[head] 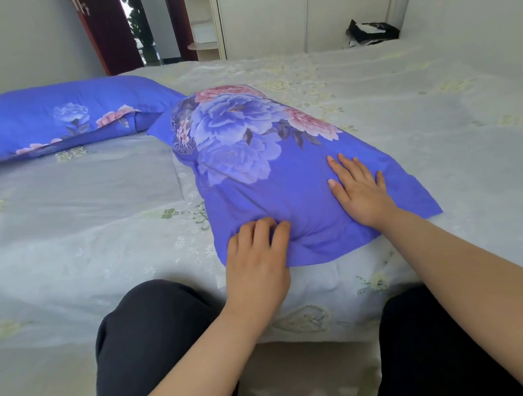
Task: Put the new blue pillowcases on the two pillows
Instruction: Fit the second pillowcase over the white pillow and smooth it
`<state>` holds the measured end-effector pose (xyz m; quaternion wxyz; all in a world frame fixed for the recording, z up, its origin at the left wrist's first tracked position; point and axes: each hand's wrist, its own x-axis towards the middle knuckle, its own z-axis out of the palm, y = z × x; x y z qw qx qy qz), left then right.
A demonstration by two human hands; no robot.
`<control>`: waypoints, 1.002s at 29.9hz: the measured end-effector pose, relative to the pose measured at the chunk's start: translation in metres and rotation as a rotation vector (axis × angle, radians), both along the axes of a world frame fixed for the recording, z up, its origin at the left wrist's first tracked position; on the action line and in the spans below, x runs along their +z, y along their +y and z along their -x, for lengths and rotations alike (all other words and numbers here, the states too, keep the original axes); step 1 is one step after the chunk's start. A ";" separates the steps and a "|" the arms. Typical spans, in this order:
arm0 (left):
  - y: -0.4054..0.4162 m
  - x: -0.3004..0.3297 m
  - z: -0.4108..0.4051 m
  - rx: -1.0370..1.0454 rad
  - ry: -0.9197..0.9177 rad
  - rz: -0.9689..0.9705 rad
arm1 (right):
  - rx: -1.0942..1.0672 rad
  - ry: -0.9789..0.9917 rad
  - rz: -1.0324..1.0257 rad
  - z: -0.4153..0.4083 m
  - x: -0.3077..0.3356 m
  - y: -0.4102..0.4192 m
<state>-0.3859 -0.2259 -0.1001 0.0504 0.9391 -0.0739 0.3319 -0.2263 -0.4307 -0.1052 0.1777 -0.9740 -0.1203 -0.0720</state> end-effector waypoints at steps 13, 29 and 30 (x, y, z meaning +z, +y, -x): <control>0.021 0.043 0.013 -0.001 0.988 -0.306 | 0.055 0.041 0.058 0.017 -0.001 0.007; -0.004 0.074 0.019 0.127 0.228 0.019 | -0.273 0.259 -0.468 -0.018 0.020 -0.009; -0.009 0.074 0.015 0.064 0.068 0.063 | -0.271 0.257 -0.474 -0.018 0.021 -0.008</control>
